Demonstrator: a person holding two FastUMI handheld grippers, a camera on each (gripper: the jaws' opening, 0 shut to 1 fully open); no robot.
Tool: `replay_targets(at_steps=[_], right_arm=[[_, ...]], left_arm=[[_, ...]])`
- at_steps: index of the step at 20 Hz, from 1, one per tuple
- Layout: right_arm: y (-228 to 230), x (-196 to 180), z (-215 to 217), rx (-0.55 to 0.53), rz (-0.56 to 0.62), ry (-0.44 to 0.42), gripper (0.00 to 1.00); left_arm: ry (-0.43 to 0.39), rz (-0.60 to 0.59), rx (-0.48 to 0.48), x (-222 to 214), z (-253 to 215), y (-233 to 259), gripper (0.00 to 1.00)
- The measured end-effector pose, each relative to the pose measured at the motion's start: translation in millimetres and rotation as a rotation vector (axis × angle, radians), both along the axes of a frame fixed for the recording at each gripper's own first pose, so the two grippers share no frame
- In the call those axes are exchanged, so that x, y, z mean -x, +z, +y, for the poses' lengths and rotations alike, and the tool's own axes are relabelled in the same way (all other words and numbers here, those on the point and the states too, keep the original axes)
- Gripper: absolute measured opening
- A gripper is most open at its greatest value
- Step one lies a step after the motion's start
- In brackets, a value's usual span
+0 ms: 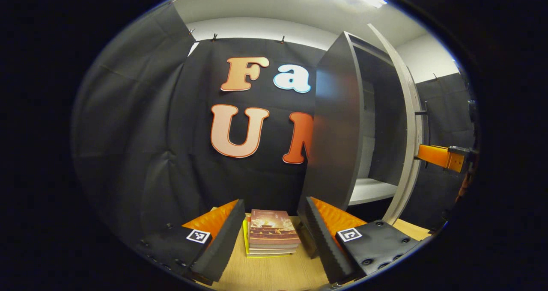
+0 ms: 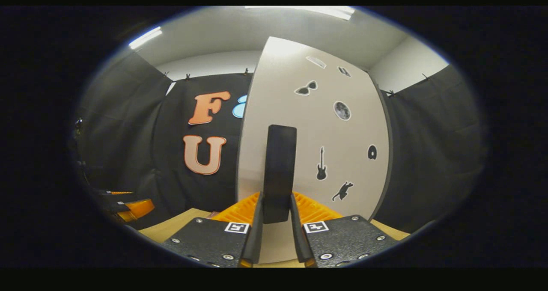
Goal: Open the cabinet door with the right hand, grasp the bottle in the cabinet with the left hand and place it on the coaster, then close the cabinet door with the right hand.
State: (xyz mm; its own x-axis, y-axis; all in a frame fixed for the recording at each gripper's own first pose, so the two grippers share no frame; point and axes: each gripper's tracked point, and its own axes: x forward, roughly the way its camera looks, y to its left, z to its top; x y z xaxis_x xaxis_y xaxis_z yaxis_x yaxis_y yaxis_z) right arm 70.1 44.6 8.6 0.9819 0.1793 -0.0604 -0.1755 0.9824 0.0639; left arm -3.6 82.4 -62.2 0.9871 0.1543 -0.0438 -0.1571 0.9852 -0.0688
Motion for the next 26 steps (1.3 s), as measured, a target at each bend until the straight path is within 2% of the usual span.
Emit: replay_targets(at_steps=[2,3,4,7,8,9,16,26], right_arm=[[-1,-15,10,-0.018,0.02,0.029,0.32],[-1,-22,15,-0.02,0.027,0.043,0.28],[-2,-30,20,-0.024,0.03,0.054,0.32],[-2,-65,41,-0.028,0.033,0.086,0.32],[-2,-73,46,-0.038,0.035,0.098,0.36],[-1,-76,46,-0.048,0.037,0.11,0.32],[-8,-100,54,-0.078,0.038,0.144,0.32],[-9,-112,59,-0.095,0.041,0.18,0.32]], left_arm=[[0.008,0.007,-0.026,-1,2,-5,0.92],[0.008,0.008,-0.036,-1,2,-5,0.92],[0.013,0.005,-0.039,0,2,-4,0.92],[0.041,0.016,-0.014,2,0,-12,0.92],[0.046,0.02,-0.001,2,-1,-13,0.92],[0.055,0.022,0.006,4,-1,-13,0.92],[0.11,0.036,-0.026,9,3,-14,0.92],[0.11,0.029,-0.036,8,-8,-10,0.92]])
